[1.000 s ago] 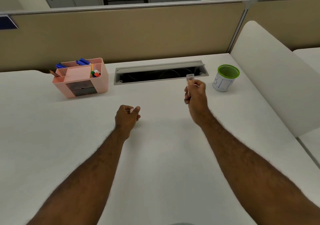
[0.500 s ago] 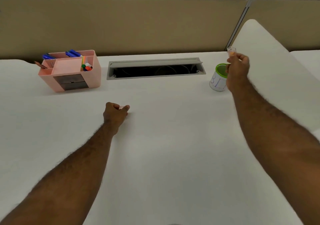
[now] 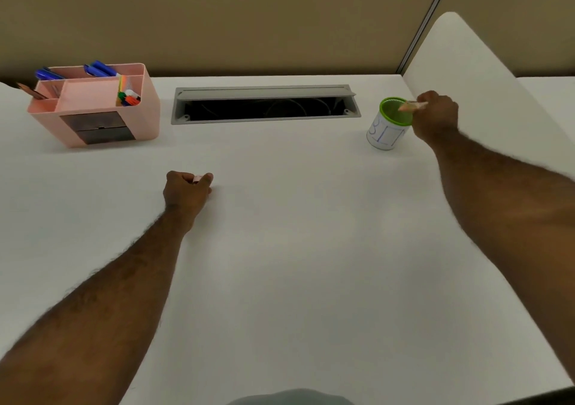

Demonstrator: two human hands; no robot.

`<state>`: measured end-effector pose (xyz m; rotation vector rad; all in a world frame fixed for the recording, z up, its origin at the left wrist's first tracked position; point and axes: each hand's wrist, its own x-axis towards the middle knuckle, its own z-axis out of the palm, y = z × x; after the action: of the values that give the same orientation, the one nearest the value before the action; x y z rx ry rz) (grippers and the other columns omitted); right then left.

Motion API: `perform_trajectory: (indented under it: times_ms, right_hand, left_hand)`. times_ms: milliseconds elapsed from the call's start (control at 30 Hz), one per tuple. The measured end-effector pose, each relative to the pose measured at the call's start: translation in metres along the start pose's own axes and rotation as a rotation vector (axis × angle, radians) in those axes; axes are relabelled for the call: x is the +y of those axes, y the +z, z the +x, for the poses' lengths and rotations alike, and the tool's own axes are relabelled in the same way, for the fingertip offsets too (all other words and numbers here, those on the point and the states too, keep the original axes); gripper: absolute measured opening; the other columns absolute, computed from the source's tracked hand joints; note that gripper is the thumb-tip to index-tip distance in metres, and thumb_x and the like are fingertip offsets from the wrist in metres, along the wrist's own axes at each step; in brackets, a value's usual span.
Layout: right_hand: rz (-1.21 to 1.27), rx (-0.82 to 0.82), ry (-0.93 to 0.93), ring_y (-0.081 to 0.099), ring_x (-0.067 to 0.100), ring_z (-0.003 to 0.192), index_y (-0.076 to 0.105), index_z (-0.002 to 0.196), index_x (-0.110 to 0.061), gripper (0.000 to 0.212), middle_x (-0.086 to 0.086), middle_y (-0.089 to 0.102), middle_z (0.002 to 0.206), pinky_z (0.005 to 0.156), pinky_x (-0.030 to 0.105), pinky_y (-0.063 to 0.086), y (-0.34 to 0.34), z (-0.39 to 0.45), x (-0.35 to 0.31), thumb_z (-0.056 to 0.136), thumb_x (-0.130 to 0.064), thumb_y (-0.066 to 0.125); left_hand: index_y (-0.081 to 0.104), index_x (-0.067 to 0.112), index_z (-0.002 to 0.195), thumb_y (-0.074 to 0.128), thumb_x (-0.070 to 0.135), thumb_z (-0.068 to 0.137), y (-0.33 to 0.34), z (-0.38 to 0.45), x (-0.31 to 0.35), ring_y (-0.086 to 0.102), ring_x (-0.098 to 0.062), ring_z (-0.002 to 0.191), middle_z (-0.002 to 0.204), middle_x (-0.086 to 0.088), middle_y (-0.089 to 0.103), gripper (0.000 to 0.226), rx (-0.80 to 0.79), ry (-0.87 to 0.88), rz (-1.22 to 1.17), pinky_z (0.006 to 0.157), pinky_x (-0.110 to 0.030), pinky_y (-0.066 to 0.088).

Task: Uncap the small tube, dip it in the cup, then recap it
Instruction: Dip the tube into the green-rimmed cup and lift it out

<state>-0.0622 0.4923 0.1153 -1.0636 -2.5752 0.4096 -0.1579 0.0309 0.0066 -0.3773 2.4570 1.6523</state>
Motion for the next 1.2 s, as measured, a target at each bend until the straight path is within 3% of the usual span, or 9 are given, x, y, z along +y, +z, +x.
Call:
perform_trajectory:
  times_ms: [67, 167, 500, 633, 767, 900, 1033, 1200]
  right_hand:
    - [-0.169, -0.086, -0.087, 0.052, 0.045, 0.115, 0.063, 0.119, -0.006, 0.035, 0.028, 0.061, 0.119, 0.096, 0.039, 0.044, -0.004, 0.001, 0.001, 0.084, -0.003, 0.058]
    - [-0.266, -0.111, -0.183, 0.051, 0.046, 0.114, 0.066, 0.116, -0.004, 0.035, 0.03, 0.06, 0.117, 0.097, 0.043, 0.043, -0.012, 0.003, -0.005, 0.083, 0.003, 0.059]
    - [-0.341, -0.124, -0.208, 0.051, 0.043, 0.117, 0.065, 0.117, -0.003, 0.038, 0.028, 0.061, 0.121, 0.101, 0.041, 0.04, -0.025, 0.009, -0.019, 0.08, 0.006, 0.063]
    - [-0.314, -0.13, -0.186, 0.051, 0.043, 0.118, 0.063, 0.119, 0.0, 0.038, 0.027, 0.061, 0.123, 0.102, 0.04, 0.037, -0.024, 0.009, -0.019, 0.081, 0.004, 0.062]
    - [0.133, 0.05, 0.036, 0.054, 0.034, 0.119, 0.062, 0.119, -0.004, 0.034, 0.017, 0.063, 0.126, 0.102, 0.032, 0.038, -0.023, 0.007, -0.028, 0.085, -0.011, 0.062]
    - [0.635, 0.26, 0.2, 0.06, 0.018, 0.092, 0.062, 0.102, -0.014, 0.025, 0.007, 0.068, 0.106, 0.08, 0.028, 0.047, -0.019, -0.016, -0.053, 0.08, -0.024, 0.067]
    - [0.977, 0.246, 0.224, 0.053, 0.011, 0.069, 0.051, 0.09, -0.019, 0.017, 0.003, 0.06, 0.09, 0.062, 0.025, 0.046, -0.013, -0.047, -0.079, 0.08, -0.014, 0.064]
    - [1.214, 0.13, 0.146, 0.049, 0.01, 0.062, 0.048, 0.084, -0.02, 0.024, 0.003, 0.059, 0.08, 0.057, 0.024, 0.042, -0.004, -0.098, -0.118, 0.082, -0.006, 0.067]
  left_hand:
    - [0.055, -0.003, 0.112, 0.074, 0.03, 0.082, -0.001, -0.001, 0.0, 0.064, -0.011, 0.055, 0.101, -0.021, 0.072, 0.049, -0.007, -0.001, 0.002, 0.043, -0.015, 0.046]
    - [0.056, -0.006, 0.113, 0.073, 0.03, 0.082, -0.002, -0.002, 0.001, 0.063, -0.011, 0.054, 0.101, -0.022, 0.072, 0.05, -0.015, -0.005, 0.01, 0.04, -0.012, 0.044]
    - [0.057, -0.003, 0.112, 0.074, 0.032, 0.081, -0.004, -0.005, 0.005, 0.064, -0.012, 0.056, 0.1, -0.02, 0.073, 0.05, -0.02, -0.024, -0.006, 0.049, -0.02, 0.047]
    - [0.053, 0.0, 0.11, 0.075, 0.029, 0.081, -0.004, -0.008, 0.007, 0.065, -0.013, 0.058, 0.101, -0.021, 0.072, 0.047, -0.012, -0.03, -0.055, 0.06, -0.027, 0.054]
    - [0.043, 0.018, 0.1, 0.073, 0.022, 0.084, -0.002, -0.013, 0.007, 0.064, -0.013, 0.06, 0.099, -0.016, 0.065, 0.034, 0.038, -0.016, -0.175, 0.057, -0.025, 0.053]
    - [0.046, 0.024, 0.087, 0.07, 0.017, 0.086, 0.003, -0.02, 0.014, 0.065, -0.014, 0.062, 0.095, -0.016, 0.064, 0.025, 0.055, -0.02, -0.303, 0.068, -0.032, 0.057]
    - [0.045, 0.022, 0.085, 0.07, 0.017, 0.088, 0.007, -0.025, 0.026, 0.067, -0.017, 0.069, 0.096, -0.018, 0.065, 0.025, 0.016, -0.037, -0.426, 0.074, -0.033, 0.058]
    - [0.05, 0.018, 0.092, 0.068, 0.028, 0.089, 0.013, -0.037, 0.046, 0.067, -0.017, 0.08, 0.098, -0.006, 0.073, 0.021, -0.074, -0.081, -0.484, 0.078, -0.031, 0.054]
